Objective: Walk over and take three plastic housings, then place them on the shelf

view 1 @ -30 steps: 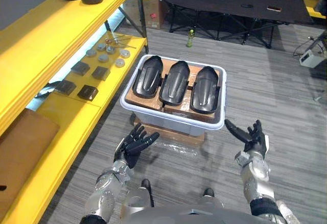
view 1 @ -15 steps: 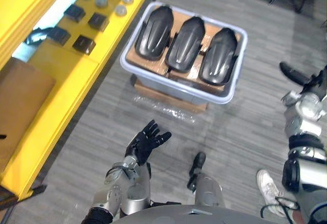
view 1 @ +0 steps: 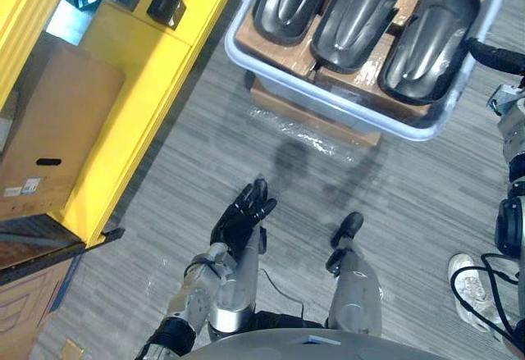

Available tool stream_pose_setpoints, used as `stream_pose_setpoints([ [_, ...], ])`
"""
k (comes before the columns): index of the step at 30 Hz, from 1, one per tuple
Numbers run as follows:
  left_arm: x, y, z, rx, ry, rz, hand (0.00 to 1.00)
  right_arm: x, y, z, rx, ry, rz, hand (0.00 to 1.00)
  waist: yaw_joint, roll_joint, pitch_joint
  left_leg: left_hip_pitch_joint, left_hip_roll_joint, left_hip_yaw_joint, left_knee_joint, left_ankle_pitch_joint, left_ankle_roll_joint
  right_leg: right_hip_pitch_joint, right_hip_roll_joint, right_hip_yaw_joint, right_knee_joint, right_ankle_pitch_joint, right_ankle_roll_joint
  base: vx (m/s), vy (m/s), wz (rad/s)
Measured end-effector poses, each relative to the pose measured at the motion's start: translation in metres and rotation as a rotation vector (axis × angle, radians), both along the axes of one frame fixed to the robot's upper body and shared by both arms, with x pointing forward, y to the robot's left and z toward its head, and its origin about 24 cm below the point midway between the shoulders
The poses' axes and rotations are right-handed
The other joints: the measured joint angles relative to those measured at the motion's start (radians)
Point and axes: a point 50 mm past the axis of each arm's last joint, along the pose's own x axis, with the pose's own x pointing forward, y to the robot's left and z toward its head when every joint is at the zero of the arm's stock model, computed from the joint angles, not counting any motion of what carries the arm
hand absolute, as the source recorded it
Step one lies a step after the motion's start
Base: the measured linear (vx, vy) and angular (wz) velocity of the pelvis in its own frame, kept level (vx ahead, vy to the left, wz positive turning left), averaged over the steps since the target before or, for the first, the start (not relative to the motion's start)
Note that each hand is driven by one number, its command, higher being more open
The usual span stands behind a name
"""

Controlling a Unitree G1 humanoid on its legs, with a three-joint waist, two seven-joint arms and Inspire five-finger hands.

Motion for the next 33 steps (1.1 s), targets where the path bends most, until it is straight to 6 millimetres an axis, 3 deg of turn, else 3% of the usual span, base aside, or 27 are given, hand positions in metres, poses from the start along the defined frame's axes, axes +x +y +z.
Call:
stream_pose_setpoints([
  [5,0.001,-0.004,0.001,-0.008,-0.024,-0.018,1.00,0.006,0.006,0.000,-0.071,0.116,0.044,1.00,0.013,0.017,0.005,-0.032,-0.002,-0.016,-0.002,0.014,0.000,-0.037,-0.005,-0.007,0.034,-0.015,-0.007,-0.04,-0.034,0.07],
  [6,0.002,-0.005,0.002,-0.009,-0.026,-0.021,1.00,0.006,0.006,-0.002,-0.095,0.159,0.049,0.00,0.018,0.019,0.006,-0.033,-0.002,-0.018,-0.004,0.016,-0.001,-0.040,-0.006,-0.007,0.039,-0.017,-0.007,-0.04,-0.036,0.03],
  [10,0.002,-0.006,0.002,-0.020,-0.026,-0.020,1.00,0.007,0.006,-0.006,-0.154,0.261,0.056,0.00,0.023,0.024,0.008,-0.037,-0.005,-0.026,-0.003,0.020,-0.001,-0.050,-0.014,-0.009,0.068,-0.035,-0.009,-0.03,-0.032,0.07],
  [14,0.002,-0.006,0.002,-0.022,-0.030,-0.013,1.00,-0.008,-0.016,0.000,-0.231,0.345,-0.021,0.00,0.023,0.029,0.009,-0.040,-0.005,-0.043,-0.017,0.029,-0.012,-0.056,-0.014,-0.022,0.086,-0.051,-0.012,-0.03,-0.042,0.10],
  [17,0.002,-0.006,0.002,-0.021,-0.029,-0.012,1.00,-0.011,-0.019,-0.003,-0.211,0.370,-0.052,0.00,0.023,0.030,0.009,-0.039,-0.001,-0.044,-0.028,0.037,-0.015,-0.064,-0.013,-0.021,0.095,-0.060,-0.013,-0.03,-0.063,0.00],
  [28,-0.008,-0.003,-0.002,-0.028,0.009,0.029,1.00,-0.017,-0.020,-0.027,0.094,0.288,-0.206,0.00,0.001,0.027,0.011,0.125,0.001,-0.039,-0.183,0.106,-0.011,0.036,-0.007,-0.026,0.083,-0.071,-0.014,0.01,-0.057,0.02],
  [33,-0.019,0.003,0.000,-0.022,-0.002,0.034,1.00,-0.027,-0.025,-0.053,0.179,0.244,-0.306,0.00,-0.014,0.014,0.014,0.190,0.003,-0.036,-0.186,0.097,-0.014,0.128,0.006,-0.037,0.032,-0.066,-0.006,0.02,-0.042,0.05],
])
